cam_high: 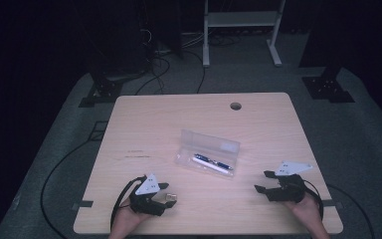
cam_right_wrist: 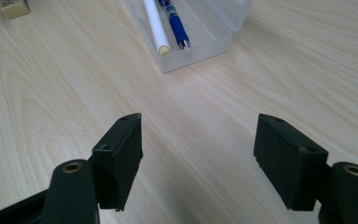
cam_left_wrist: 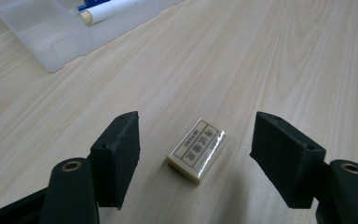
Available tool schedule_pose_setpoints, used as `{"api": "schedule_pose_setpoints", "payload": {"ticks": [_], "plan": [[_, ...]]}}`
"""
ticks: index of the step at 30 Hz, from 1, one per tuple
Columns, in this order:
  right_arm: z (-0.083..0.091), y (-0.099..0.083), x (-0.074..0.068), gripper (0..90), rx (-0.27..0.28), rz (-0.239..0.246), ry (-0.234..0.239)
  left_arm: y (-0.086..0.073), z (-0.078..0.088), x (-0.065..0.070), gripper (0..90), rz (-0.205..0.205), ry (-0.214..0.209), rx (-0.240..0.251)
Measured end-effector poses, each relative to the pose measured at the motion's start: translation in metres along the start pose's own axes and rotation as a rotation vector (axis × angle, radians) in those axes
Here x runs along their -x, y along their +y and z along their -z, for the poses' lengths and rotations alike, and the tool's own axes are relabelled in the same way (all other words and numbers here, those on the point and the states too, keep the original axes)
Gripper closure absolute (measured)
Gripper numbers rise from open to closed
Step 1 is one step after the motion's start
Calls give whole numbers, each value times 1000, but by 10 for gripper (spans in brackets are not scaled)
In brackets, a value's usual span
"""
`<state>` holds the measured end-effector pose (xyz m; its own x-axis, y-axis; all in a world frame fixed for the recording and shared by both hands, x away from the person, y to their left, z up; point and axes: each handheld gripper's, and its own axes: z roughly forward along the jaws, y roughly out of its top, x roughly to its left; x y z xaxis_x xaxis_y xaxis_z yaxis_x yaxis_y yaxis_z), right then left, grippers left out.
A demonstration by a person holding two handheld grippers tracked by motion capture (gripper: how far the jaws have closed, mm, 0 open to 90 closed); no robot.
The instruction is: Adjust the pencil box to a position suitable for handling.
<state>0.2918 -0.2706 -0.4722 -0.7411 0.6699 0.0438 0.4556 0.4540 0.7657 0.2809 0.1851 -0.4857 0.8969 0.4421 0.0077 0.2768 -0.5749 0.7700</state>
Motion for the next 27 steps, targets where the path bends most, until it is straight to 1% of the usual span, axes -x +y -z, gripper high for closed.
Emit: {"api": "schedule_pose_setpoints", "payload": {"ticks": [5,7,9,10,12,13,14,16,22,27], "plan": [[-1,0,-2,319,-2,6,3,1,0,0,373,0,-3,-11],[-1,1,-2,319,1,8,2,2,-1,0,390,-20,2,-36],[-1,1,-2,319,2,8,1,3,-2,0,413,-22,-8,-49],[-1,1,-2,318,3,8,0,3,-2,0,421,-20,-7,-50],[-1,1,-2,317,4,8,0,4,-3,-1,439,-30,-9,-64],[-1,1,-2,317,7,11,0,4,-3,0,446,-23,-11,-62],[-1,1,-2,317,8,12,0,5,-4,-1,453,-25,-14,-69],[-1,1,-2,317,8,12,-1,5,-4,-1,474,-41,-11,-87],[-1,1,-3,317,4,14,1,5,-5,0,526,-48,-23,-105],[-1,1,-3,317,5,15,1,5,-5,0,604,-65,-17,-114]]}}
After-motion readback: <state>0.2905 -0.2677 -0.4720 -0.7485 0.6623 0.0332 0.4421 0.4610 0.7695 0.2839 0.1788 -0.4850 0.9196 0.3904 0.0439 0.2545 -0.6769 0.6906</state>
